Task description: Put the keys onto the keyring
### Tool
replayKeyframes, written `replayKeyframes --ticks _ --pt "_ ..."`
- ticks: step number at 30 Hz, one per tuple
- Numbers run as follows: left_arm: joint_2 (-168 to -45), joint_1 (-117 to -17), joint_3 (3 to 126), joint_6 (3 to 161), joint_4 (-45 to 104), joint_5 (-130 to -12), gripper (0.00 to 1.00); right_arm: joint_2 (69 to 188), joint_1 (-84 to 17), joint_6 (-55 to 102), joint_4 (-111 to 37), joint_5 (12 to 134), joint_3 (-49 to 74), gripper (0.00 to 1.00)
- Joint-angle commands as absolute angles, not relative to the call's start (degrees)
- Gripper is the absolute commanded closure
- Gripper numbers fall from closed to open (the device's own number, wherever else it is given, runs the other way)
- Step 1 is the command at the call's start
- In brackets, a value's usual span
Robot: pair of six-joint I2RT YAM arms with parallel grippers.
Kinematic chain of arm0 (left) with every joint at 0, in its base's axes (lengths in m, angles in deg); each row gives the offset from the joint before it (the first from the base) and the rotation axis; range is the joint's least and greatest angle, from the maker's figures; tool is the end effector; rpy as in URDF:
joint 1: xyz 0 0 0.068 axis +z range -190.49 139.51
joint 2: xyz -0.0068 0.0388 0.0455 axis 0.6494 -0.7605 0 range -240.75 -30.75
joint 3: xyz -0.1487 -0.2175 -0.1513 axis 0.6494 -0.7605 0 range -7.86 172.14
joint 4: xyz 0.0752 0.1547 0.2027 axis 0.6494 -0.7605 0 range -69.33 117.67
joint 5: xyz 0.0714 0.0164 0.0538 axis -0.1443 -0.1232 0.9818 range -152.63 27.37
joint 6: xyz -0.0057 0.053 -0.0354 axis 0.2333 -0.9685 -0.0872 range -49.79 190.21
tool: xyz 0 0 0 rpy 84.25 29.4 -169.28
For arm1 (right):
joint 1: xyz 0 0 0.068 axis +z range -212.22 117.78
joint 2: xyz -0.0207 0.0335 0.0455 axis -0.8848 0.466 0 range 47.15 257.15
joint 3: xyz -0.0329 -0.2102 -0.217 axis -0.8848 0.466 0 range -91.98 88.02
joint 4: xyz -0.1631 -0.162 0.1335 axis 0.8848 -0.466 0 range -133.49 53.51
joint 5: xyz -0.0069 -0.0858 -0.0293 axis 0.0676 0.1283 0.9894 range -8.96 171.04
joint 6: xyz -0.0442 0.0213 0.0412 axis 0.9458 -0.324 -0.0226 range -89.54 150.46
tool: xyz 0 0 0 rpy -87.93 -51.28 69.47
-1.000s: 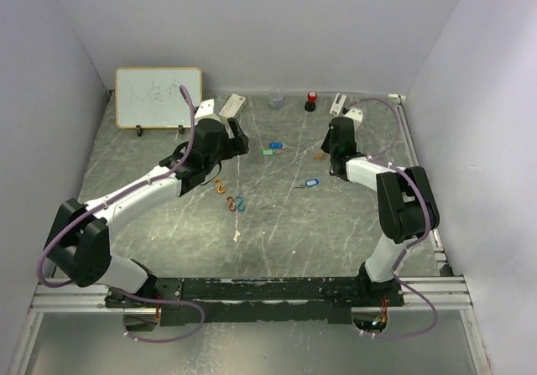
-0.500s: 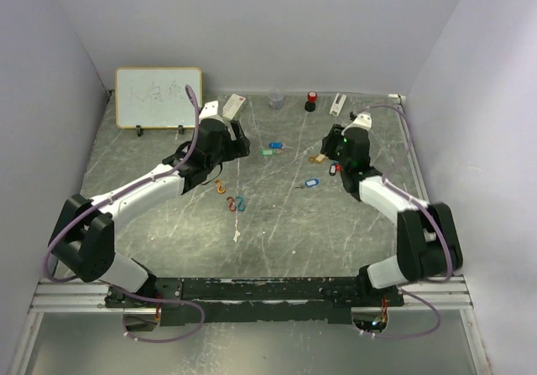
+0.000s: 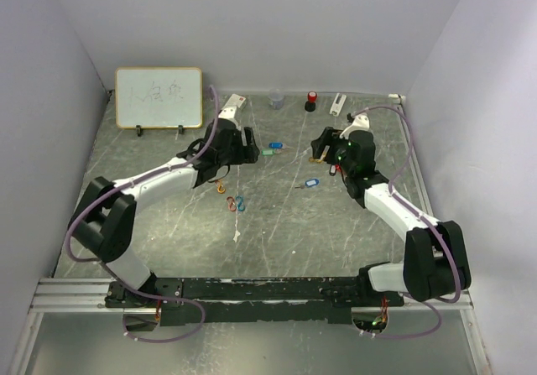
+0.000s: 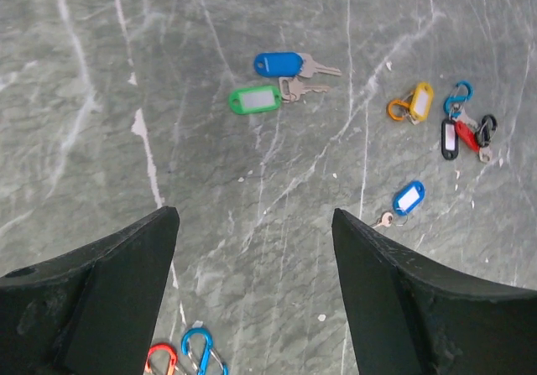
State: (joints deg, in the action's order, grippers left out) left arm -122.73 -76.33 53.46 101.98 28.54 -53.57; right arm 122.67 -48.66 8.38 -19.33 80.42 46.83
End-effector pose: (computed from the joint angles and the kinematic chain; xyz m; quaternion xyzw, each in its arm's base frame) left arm 0.3145 -0.2175 0.2725 -0.0090 0.8633 -0.2214 0.4534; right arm 0.2955 0.0719 0.2723 0.0565 0.8027 0.1859 0.5638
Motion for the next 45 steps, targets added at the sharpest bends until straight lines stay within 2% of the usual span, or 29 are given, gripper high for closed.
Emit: replayKeyframes --ticks 1,7,17,35,45 --pt "-127.38 -76.32 58.17 96.42 31.62 -60.77 0.15 121.98 -48.73 9.47 -21.11 79.08 45.62 0.32" --pt "-137.63 -78.31 65.72 91.25 30.7 -56.85 0.21 118.84 -48.71 10.41 -21.86 81.09 46.51 0.32" --pt "-150.11 -84.07 76.01 77.8 31.58 -44.85 0.25 115.87 -49.24 11.55 -22.87 81.65 46.92 0.33" --pt "-158.07 -84.35 83.17 67.48 31.18 -42.12 0.37 113.31 -50.53 11.92 -23.26 81.57 47.68 0.35" --pt "-160.03 -84.35 84.74 65.12 31.44 -43.96 0.4 113.45 -51.07 11.71 -22.74 81.31 48.1 0.35"
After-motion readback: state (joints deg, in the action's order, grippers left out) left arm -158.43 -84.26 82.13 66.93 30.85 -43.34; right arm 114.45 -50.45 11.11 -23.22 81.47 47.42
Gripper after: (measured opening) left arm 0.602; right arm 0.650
